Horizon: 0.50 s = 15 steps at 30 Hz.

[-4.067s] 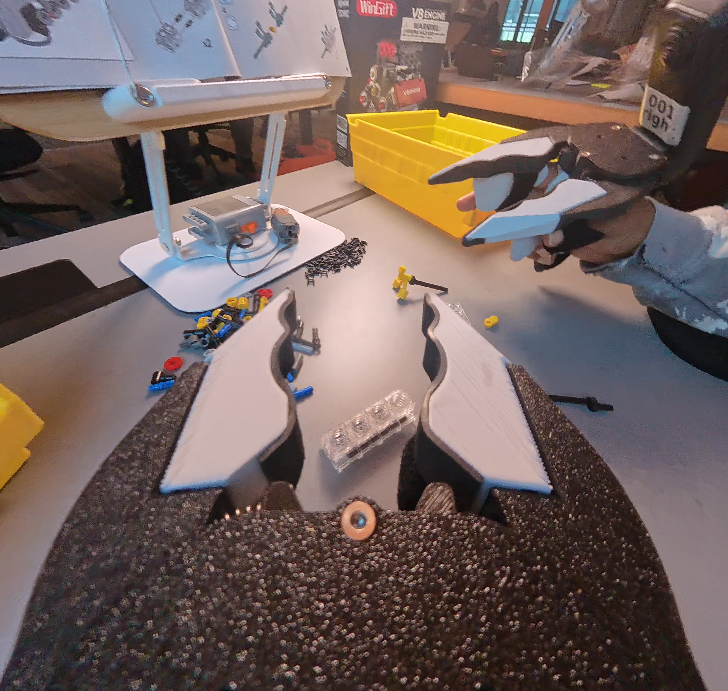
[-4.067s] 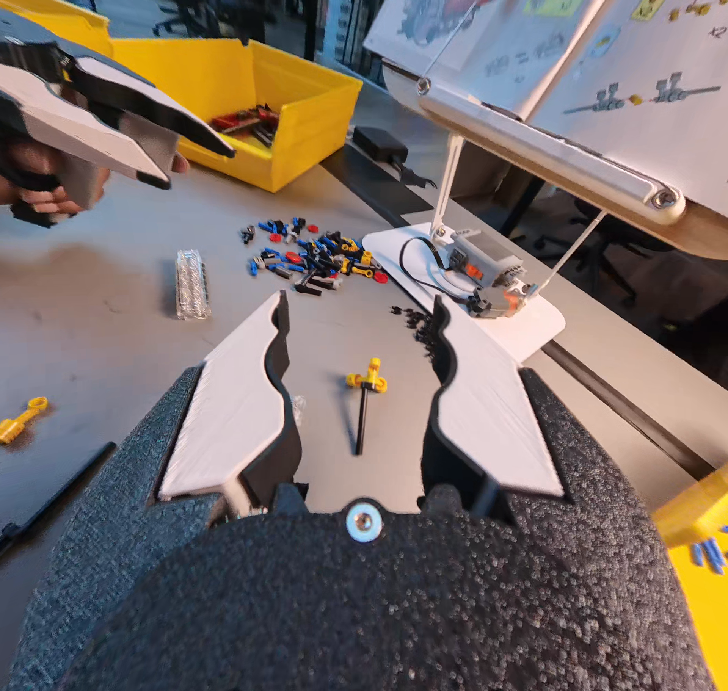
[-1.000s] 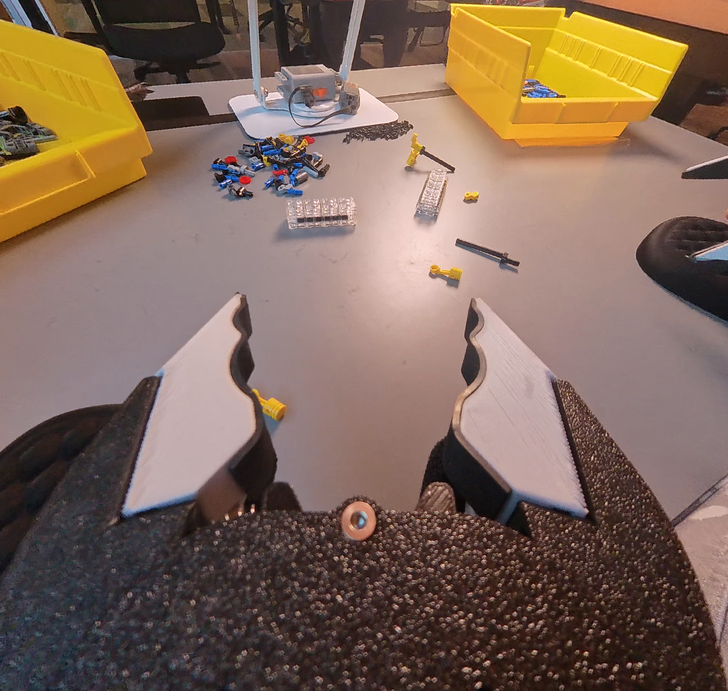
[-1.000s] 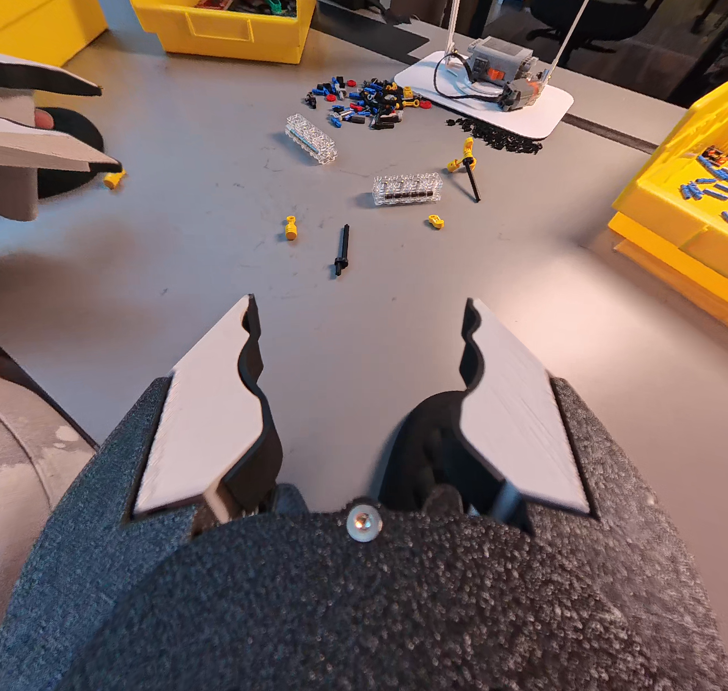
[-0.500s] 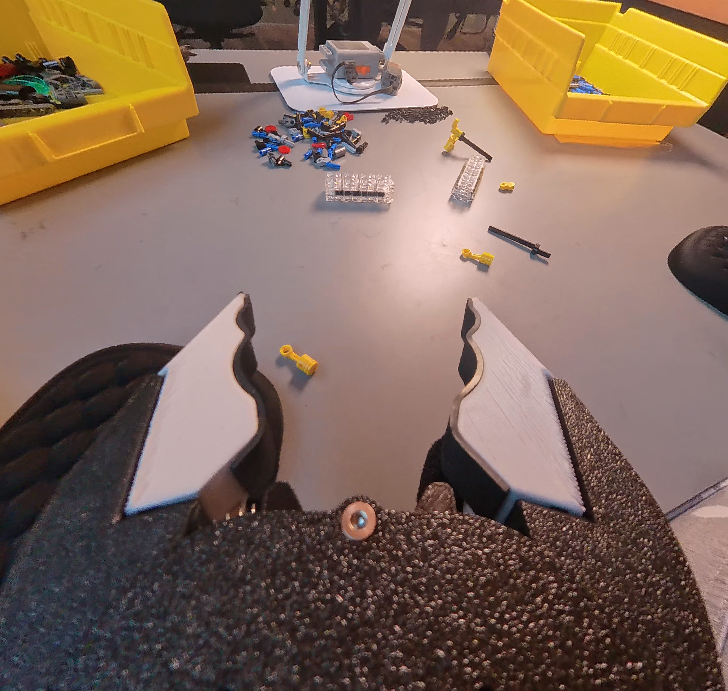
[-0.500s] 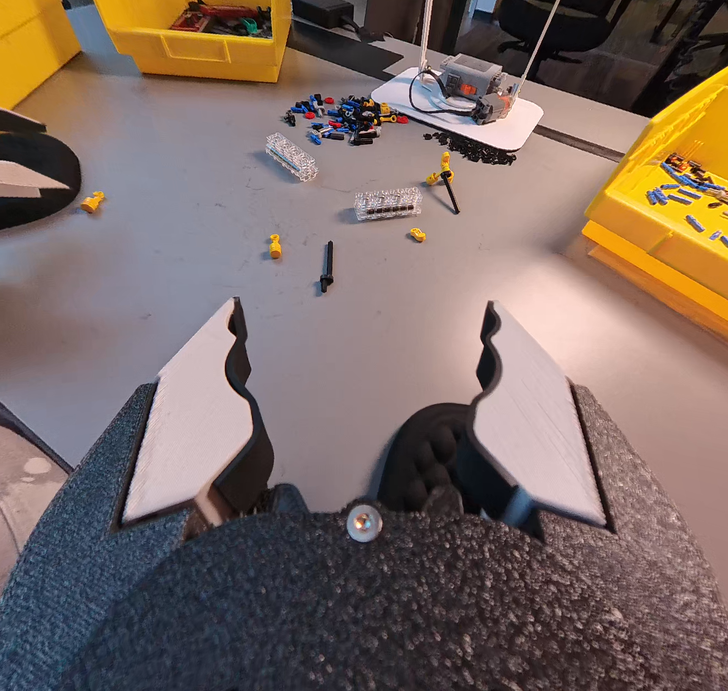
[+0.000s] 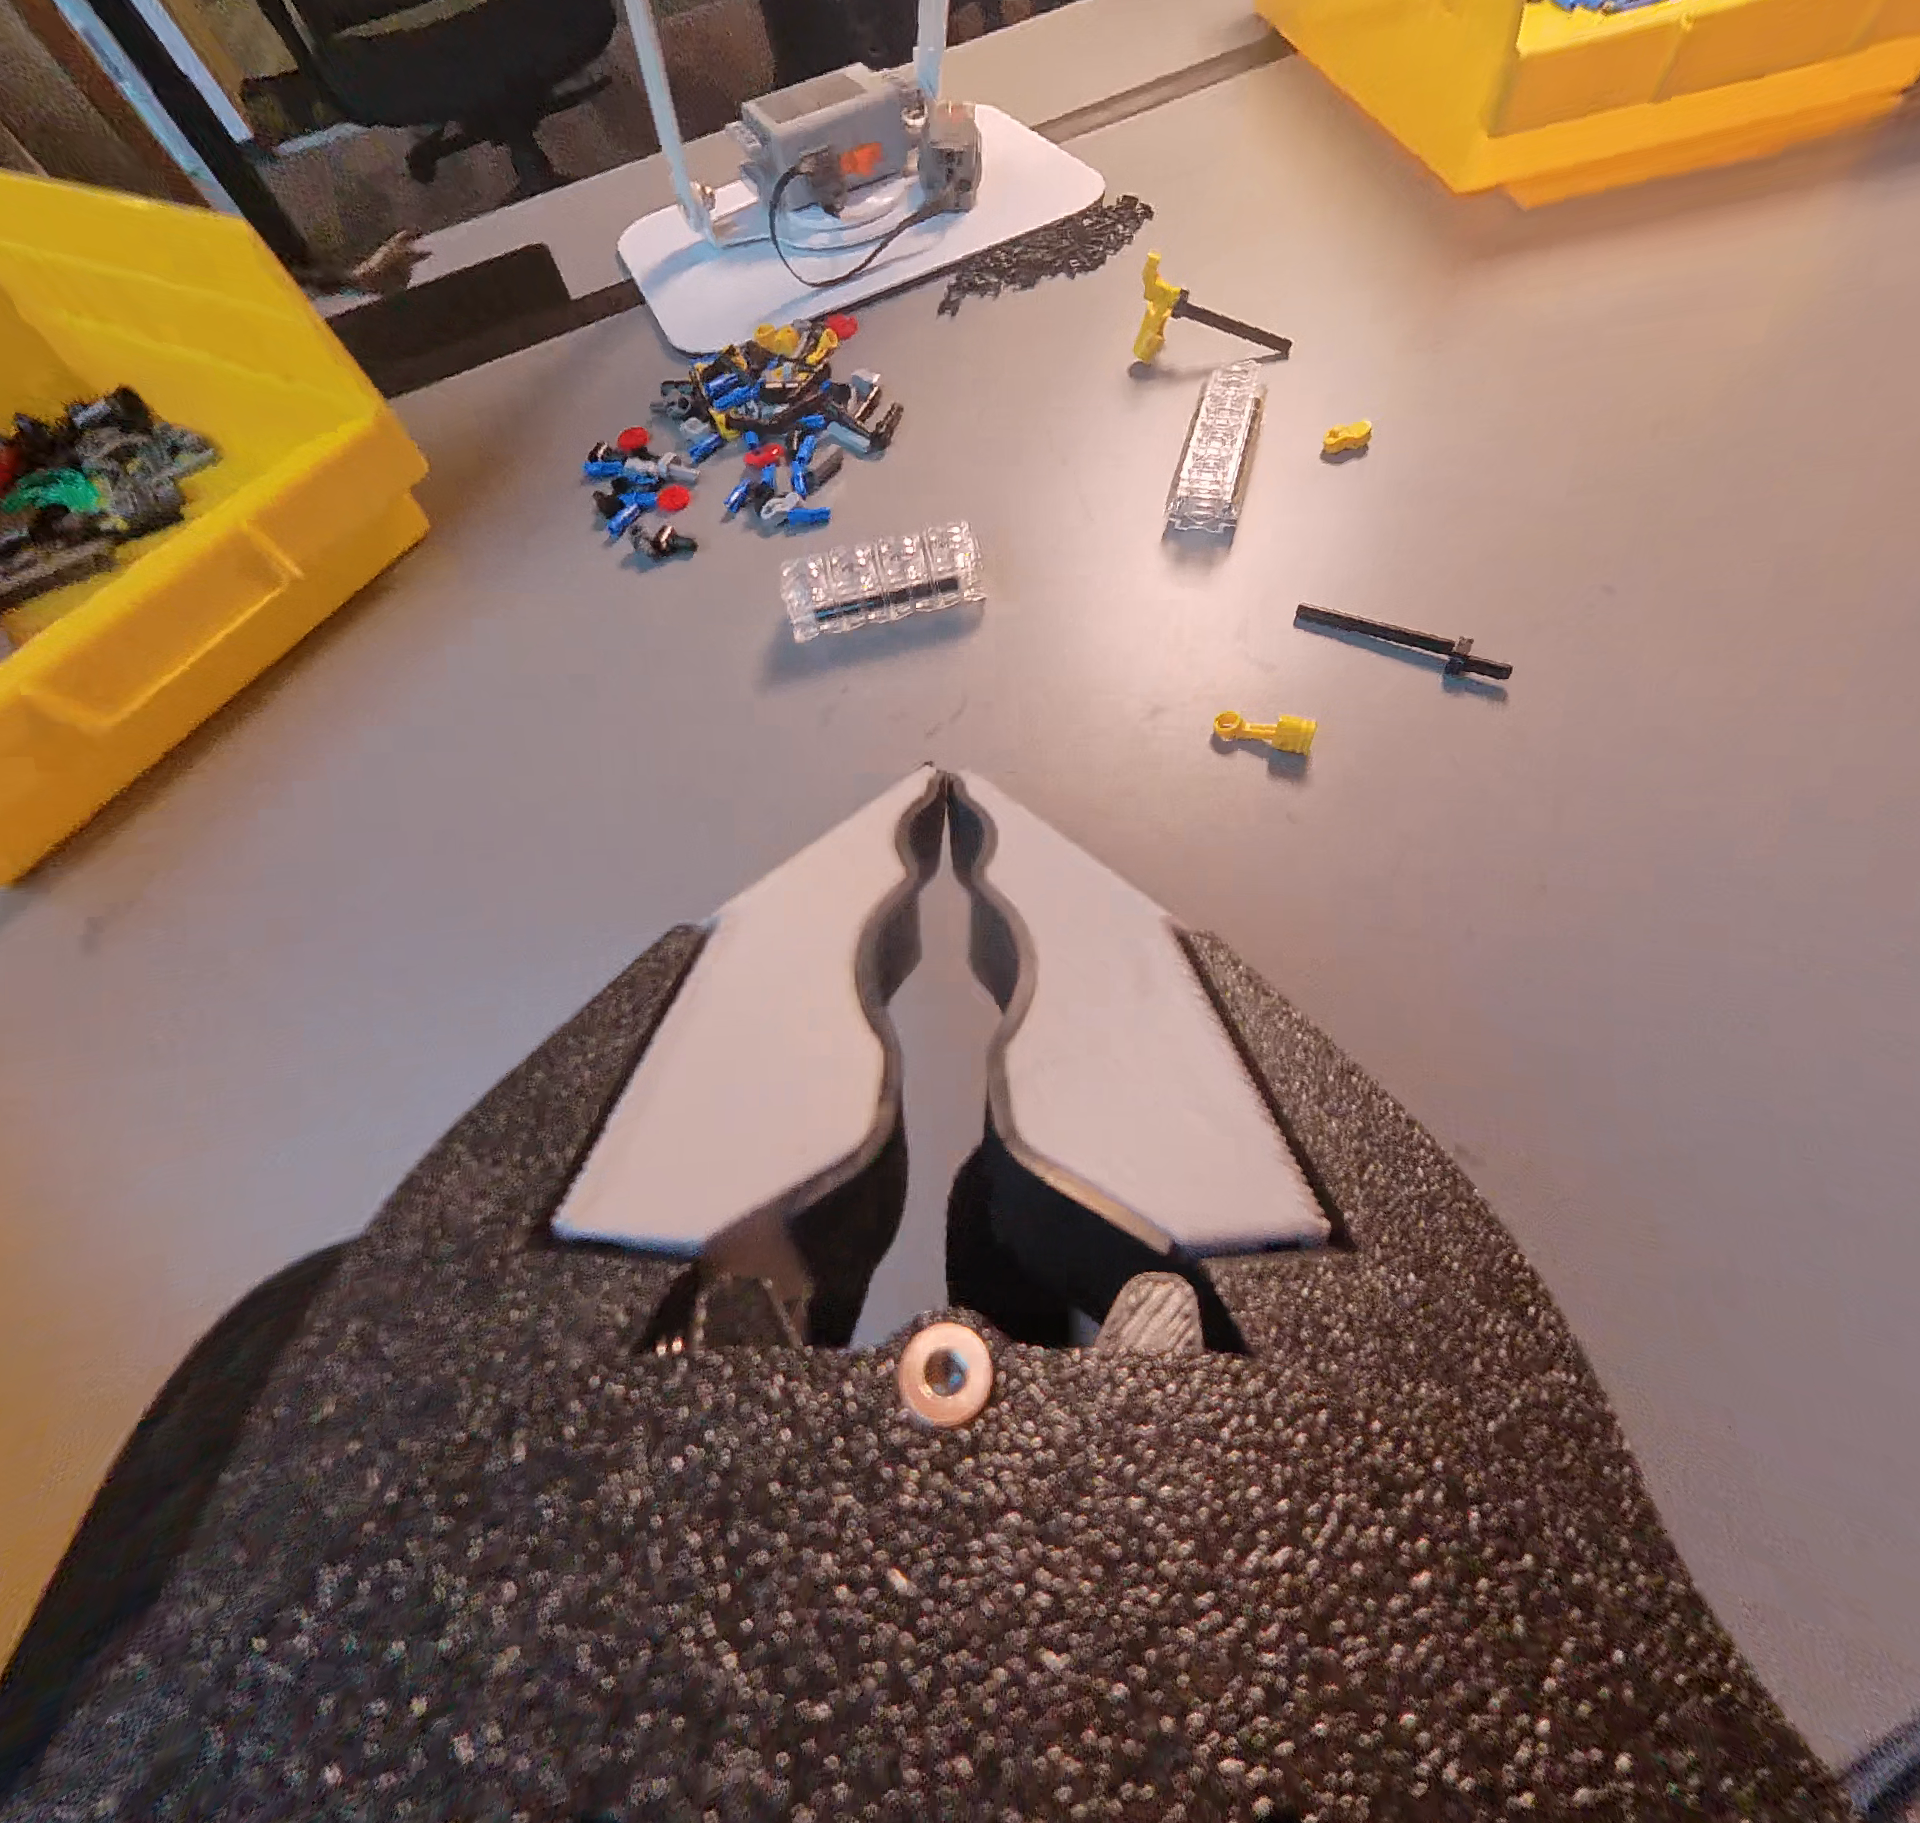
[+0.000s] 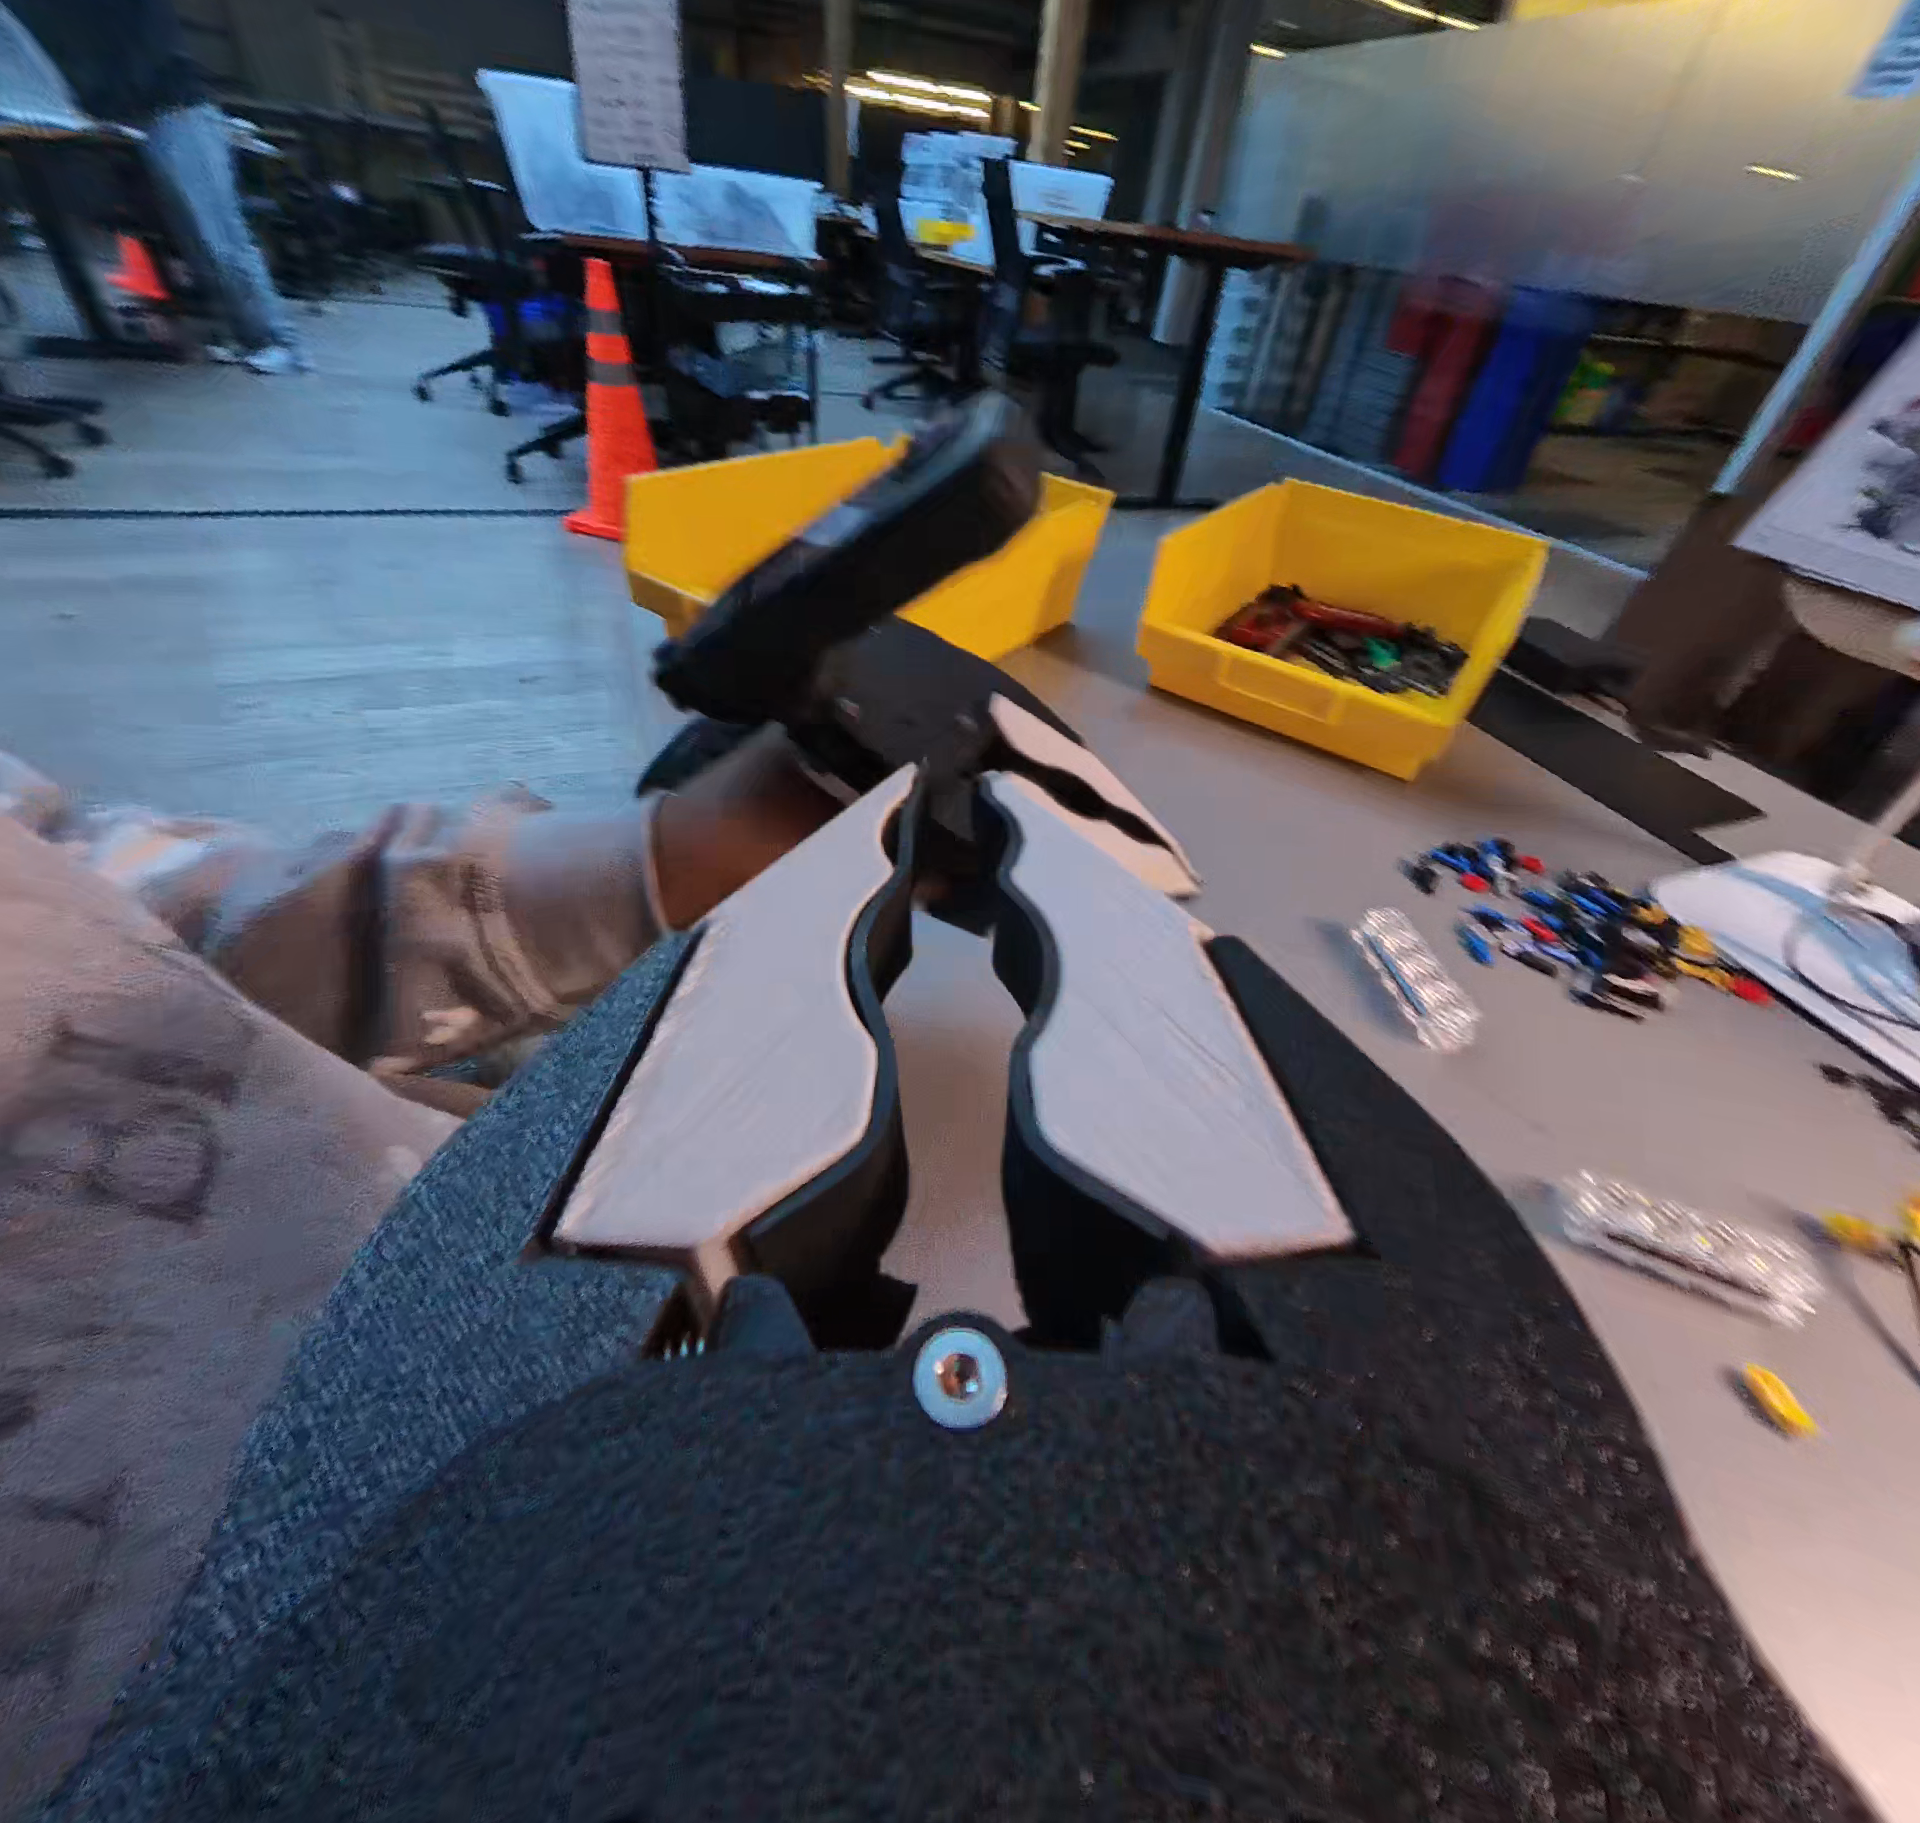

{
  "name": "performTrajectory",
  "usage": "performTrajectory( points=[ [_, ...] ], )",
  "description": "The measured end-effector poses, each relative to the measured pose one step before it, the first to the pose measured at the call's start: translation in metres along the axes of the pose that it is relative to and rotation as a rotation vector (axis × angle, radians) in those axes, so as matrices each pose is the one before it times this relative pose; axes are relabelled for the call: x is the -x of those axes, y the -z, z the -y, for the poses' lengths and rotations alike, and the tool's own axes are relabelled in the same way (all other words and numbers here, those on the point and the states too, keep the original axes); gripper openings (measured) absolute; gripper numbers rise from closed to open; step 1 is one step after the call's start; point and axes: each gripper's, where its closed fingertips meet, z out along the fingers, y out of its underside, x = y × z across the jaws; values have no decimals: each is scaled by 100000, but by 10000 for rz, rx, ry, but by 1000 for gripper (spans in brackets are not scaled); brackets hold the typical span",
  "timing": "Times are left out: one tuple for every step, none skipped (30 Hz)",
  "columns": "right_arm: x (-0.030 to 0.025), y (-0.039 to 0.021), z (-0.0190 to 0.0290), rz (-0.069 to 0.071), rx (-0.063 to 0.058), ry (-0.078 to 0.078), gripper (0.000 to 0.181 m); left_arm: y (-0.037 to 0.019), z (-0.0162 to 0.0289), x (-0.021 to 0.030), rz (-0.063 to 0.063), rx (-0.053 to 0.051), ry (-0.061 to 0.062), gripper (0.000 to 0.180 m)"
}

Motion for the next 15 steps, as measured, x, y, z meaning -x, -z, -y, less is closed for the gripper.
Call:
performTrajectory(
  points=[
    [1439, -646, 873, 554, -148, 12, 0, -767, 198, 52, 253, 159, -331, 0],
    [1146, -682, 716, 394, -71, 36, 0, -753, 193, -45, 220, 156, -369, 0],
    [797, -666, 456, 230, 46, 88, 0, -633, 301, -192, 136, 74, -288, 0],
    [472, -607, 167, 88, 163, 154, 0, -479, 445, -315, 74, -21, -246, 0],
    [126, -555, -89, -49, 226, 177, 0, -342, 503, -256, 112, -62, -262, 0],
    [-123, -493, -298, -120, 261, 117, 0, -301, 456, -214, 140, -45, -298, 0],
    [-176, -415, -270, -96, 181, -7, 0, -280, 386, -180, 167, -33, -332, 0],
    [-87, -317, -146, -10, 56, -131, 0, -281, 284, -181, 151, -12, -361, 0],
    [-63, -260, -184, 31, 50, -180, 0, -247, 239, -237, 85, -22, -306, 0],
    [-152, -224, -501, -14, 218, -152, 0, -212, 249, -271, 8, -65, -164, 0],
    [-309, -179, -674, -116, 299, -50, 0, -198, 175, -217, -28, -45, -55, 0],
    [-482, -47, -565, -263, 198, -6, 0, -143, 129, -137, -18, -51, -31, 0],
    [-376, 41, -363, -197, 92, -17, 0, -114, 80, -31, 25, -47, -57, 0],
    [-212, 73, -192, -77, 7, -89, 0, -60, 11, 20, 72, -22, -87, 0],
    [-116, 34, -126, -8, -6, -128, 0, -87, -42, 40, 85, 9, -93, 0]
  ],
)
